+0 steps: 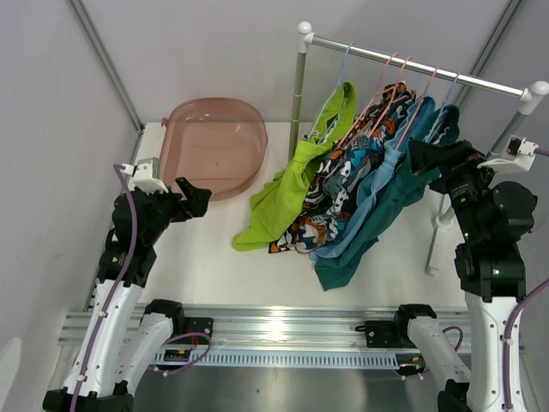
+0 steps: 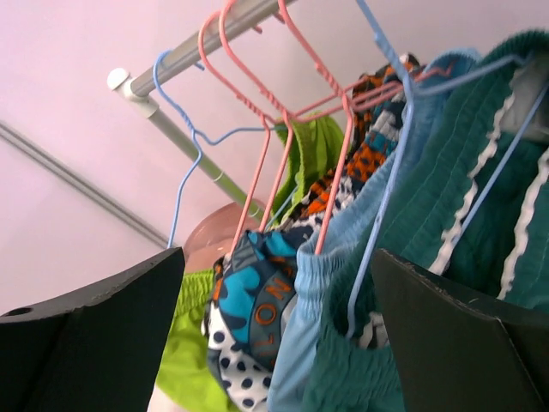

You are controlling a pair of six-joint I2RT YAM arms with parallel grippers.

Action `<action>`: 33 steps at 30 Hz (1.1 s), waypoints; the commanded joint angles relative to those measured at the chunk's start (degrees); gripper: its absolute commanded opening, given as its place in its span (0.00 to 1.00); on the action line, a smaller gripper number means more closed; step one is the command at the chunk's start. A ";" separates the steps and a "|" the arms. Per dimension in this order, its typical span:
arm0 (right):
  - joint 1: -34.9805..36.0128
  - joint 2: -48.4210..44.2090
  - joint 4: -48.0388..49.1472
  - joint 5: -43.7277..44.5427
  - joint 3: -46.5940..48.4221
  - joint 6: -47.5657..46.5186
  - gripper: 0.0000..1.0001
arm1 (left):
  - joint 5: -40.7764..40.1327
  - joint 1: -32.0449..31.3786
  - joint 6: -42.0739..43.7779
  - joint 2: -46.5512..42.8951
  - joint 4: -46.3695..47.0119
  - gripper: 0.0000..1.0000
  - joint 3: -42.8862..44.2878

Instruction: Remove the shorts from the hanger

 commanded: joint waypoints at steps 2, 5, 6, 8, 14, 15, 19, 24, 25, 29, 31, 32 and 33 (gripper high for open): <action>0.08 0.18 5.11 3.27 2.63 -6.99 0.99 | -6.20 -0.18 1.37 -0.82 -1.22 0.99 -0.25; 0.08 2.11 5.73 9.85 1.74 -8.66 0.87 | -6.38 -0.18 0.58 -0.29 -1.48 0.99 -0.69; 0.08 3.25 4.95 12.21 2.18 -9.45 0.76 | -6.03 -0.18 0.40 0.49 -1.31 0.99 -0.86; 0.08 7.29 2.93 14.08 4.29 -9.72 0.67 | -5.94 -0.18 0.49 1.28 -1.92 0.99 -0.08; -0.01 15.72 2.92 16.54 6.23 -11.74 0.66 | -4.97 -0.09 0.49 2.69 -2.27 0.99 0.37; 0.08 16.61 3.01 16.72 6.40 -11.74 0.65 | -4.80 -0.09 0.49 2.70 -2.27 0.99 0.28; -0.01 20.22 4.32 17.51 7.19 -10.51 0.63 | -3.57 -0.09 0.58 3.39 -2.18 0.99 0.10; -0.01 23.38 7.40 17.34 7.19 -9.02 0.51 | -2.07 -0.09 0.49 3.75 -2.10 0.99 -0.33; -0.01 23.74 7.75 17.34 7.37 -8.93 0.48 | -1.90 -0.09 0.49 3.75 -1.92 0.99 -0.34; -0.01 24.35 8.46 17.25 7.63 -8.66 0.28 | -1.19 -0.09 0.40 4.19 -1.57 0.99 -0.25; -0.01 24.18 8.37 17.25 7.98 -8.75 0.12 | -1.02 -0.09 0.40 4.54 -1.57 0.99 -0.34; -0.01 24.18 8.11 17.25 8.25 -8.93 0.03 | -0.84 -0.09 0.23 4.63 -1.48 0.99 -0.25; 0.08 24.18 7.85 17.16 8.60 -9.10 0.00 | -0.67 -0.09 -0.04 4.63 -0.79 0.98 -0.33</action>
